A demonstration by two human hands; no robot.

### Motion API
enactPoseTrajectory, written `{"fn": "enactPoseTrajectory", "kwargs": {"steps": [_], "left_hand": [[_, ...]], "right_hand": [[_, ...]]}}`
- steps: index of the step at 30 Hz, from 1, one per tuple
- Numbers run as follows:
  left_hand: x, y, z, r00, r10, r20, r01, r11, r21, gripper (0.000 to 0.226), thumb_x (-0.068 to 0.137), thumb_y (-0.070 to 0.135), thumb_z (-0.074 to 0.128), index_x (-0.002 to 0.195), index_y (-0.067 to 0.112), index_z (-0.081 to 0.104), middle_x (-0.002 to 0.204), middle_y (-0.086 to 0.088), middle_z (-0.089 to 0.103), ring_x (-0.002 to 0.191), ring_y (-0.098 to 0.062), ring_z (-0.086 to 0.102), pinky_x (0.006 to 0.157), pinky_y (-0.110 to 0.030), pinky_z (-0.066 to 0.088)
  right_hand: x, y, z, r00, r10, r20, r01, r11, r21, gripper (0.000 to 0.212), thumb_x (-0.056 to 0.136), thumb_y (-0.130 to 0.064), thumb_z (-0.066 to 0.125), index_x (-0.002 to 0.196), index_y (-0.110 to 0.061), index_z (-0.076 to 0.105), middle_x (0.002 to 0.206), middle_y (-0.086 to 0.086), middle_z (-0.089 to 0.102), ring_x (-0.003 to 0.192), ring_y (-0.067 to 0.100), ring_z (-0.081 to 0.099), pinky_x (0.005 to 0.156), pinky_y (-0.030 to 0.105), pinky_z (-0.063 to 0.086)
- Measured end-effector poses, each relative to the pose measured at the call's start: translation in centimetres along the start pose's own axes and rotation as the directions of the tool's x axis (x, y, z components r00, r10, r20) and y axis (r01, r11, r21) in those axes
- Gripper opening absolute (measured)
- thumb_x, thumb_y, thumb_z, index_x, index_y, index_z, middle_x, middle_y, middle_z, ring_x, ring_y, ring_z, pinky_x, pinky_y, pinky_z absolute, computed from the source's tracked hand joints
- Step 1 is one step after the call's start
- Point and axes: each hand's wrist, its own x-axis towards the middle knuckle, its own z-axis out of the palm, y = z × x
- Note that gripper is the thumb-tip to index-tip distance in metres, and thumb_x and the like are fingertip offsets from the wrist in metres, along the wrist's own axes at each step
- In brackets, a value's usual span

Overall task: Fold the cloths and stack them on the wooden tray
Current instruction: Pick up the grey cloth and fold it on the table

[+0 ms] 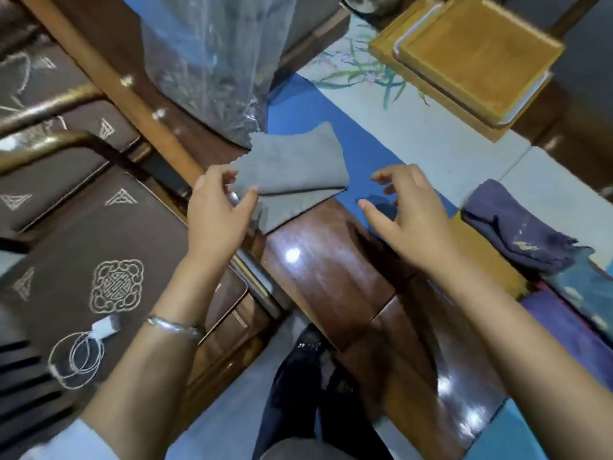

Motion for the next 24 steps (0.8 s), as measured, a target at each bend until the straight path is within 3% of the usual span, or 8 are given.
{"fn": "enactPoseTrajectory", "kwargs": {"steps": [3, 6, 9, 13, 17, 21, 24], "left_hand": [[1.1, -1.1, 0.4, 0.998, -0.064, 0.015, 0.064, 0.998, 0.022, 0.046, 0.081, 0.041, 0.065, 0.118, 0.017, 0.054, 0.112, -0.006, 0.060, 0.101, -0.012, 0.053, 0.079, -0.019, 0.036], [1.8, -1.0, 1.8, 0.995, -0.076, 0.067, 0.073, 0.996, 0.050, 0.054, 0.083, 0.043, 0.065, 0.123, 0.009, 0.051, 0.118, -0.014, 0.057, 0.113, -0.026, 0.050, 0.094, -0.034, 0.040], [1.5, -0.2, 3.6, 0.995, -0.091, 0.030, 0.086, 0.985, 0.150, 0.052, 0.081, 0.048, 0.064, 0.120, 0.013, 0.057, 0.124, -0.012, 0.051, 0.116, -0.033, 0.046, 0.098, -0.040, 0.036], [1.7, 1.1, 4.8, 0.995, -0.093, -0.024, 0.095, 0.992, 0.086, 0.035, 0.082, 0.045, 0.064, 0.102, 0.016, 0.063, 0.114, -0.005, 0.053, 0.108, -0.026, 0.049, 0.095, -0.036, 0.034], [2.6, 2.1, 4.8, 0.998, -0.051, 0.025, 0.053, 0.994, -0.094, 0.020, 0.086, 0.033, 0.062, 0.089, 0.013, 0.061, 0.106, -0.004, 0.054, 0.099, -0.018, 0.052, 0.096, -0.041, 0.042], [3.4, 4.7, 4.4, 0.994, 0.096, -0.058, -0.105, 0.979, -0.176, 0.014, 0.088, 0.025, 0.058, 0.089, 0.013, 0.065, 0.109, -0.001, 0.054, 0.102, -0.007, 0.045, 0.093, -0.022, 0.037], [4.1, 7.8, 4.7, 0.988, 0.154, -0.012, -0.149, 0.930, -0.337, 0.010, 0.091, 0.020, 0.052, 0.085, 0.014, 0.058, 0.088, 0.006, 0.058, 0.085, -0.009, 0.051, 0.080, -0.026, 0.043]], "right_hand": [[3.5, -1.5, 2.2, 0.992, -0.058, 0.108, 0.067, 0.994, -0.082, 0.052, 0.084, -0.038, 0.066, 0.127, -0.014, 0.050, 0.123, 0.011, 0.048, 0.113, 0.029, 0.050, 0.087, 0.040, 0.046], [6.3, -2.8, 4.7, 0.975, -0.078, 0.207, 0.109, 0.983, -0.145, 0.072, 0.076, -0.044, 0.071, 0.138, -0.018, 0.043, 0.135, 0.016, 0.038, 0.125, 0.035, 0.038, 0.099, 0.043, 0.040], [8.0, -2.8, 7.2, 0.958, -0.079, 0.276, 0.155, 0.951, -0.267, 0.061, 0.082, -0.041, 0.066, 0.136, -0.020, 0.044, 0.137, 0.016, 0.038, 0.124, 0.035, 0.036, 0.099, 0.043, 0.040], [8.6, -2.4, 8.5, 0.974, -0.102, 0.203, 0.150, 0.960, -0.236, 0.029, 0.094, -0.034, 0.052, 0.115, -0.014, 0.055, 0.111, 0.011, 0.050, 0.102, 0.031, 0.043, 0.084, 0.042, 0.043], [8.3, -2.0, 7.5, 0.981, -0.118, 0.156, 0.151, 0.963, -0.222, 0.028, 0.096, -0.034, 0.047, 0.107, -0.011, 0.058, 0.100, 0.012, 0.052, 0.095, 0.031, 0.046, 0.078, 0.042, 0.043], [7.7, -1.8, 4.8, 0.993, -0.119, 0.022, 0.121, 0.979, -0.166, 0.027, 0.096, -0.032, 0.048, 0.106, -0.010, 0.060, 0.099, 0.011, 0.056, 0.093, 0.031, 0.048, 0.081, 0.042, 0.041], [7.3, -1.7, 2.2, 0.991, -0.099, -0.090, 0.089, 0.990, -0.114, 0.025, 0.096, -0.031, 0.049, 0.104, -0.010, 0.061, 0.095, 0.010, 0.057, 0.089, 0.029, 0.048, 0.079, 0.040, 0.040]]}}
